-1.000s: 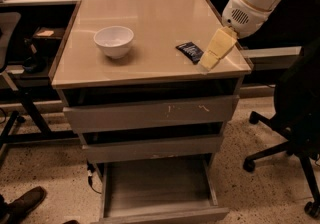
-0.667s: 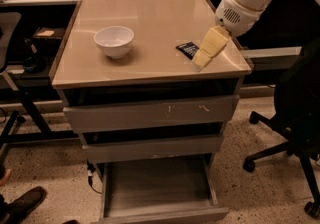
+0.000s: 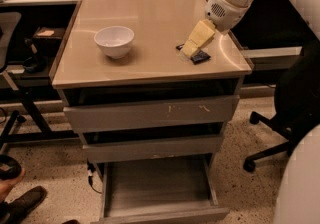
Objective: Place rxbar blueberry into bottom drawer
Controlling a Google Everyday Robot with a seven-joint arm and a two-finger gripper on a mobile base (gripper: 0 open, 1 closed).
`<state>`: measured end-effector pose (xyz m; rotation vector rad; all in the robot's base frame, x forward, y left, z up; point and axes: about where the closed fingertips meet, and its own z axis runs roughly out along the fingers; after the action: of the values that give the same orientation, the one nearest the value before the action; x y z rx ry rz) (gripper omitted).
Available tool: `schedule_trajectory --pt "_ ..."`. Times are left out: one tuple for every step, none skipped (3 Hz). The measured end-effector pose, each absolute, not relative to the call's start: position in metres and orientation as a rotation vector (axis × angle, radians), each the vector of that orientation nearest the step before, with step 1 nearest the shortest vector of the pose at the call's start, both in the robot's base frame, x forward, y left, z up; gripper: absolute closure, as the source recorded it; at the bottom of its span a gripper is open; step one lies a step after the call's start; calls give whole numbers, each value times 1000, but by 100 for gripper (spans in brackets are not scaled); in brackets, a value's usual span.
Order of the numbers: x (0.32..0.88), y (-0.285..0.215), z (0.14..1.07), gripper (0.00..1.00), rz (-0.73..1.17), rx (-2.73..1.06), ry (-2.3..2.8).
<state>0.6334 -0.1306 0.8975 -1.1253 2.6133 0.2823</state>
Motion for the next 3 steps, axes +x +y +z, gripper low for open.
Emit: schedule_trajectory --pt "674 -121 881 0 292 -1052 2650" --pt "674 -121 881 0 293 -1052 2650" --pt "687 -113 869 0 318 -1040 2656"
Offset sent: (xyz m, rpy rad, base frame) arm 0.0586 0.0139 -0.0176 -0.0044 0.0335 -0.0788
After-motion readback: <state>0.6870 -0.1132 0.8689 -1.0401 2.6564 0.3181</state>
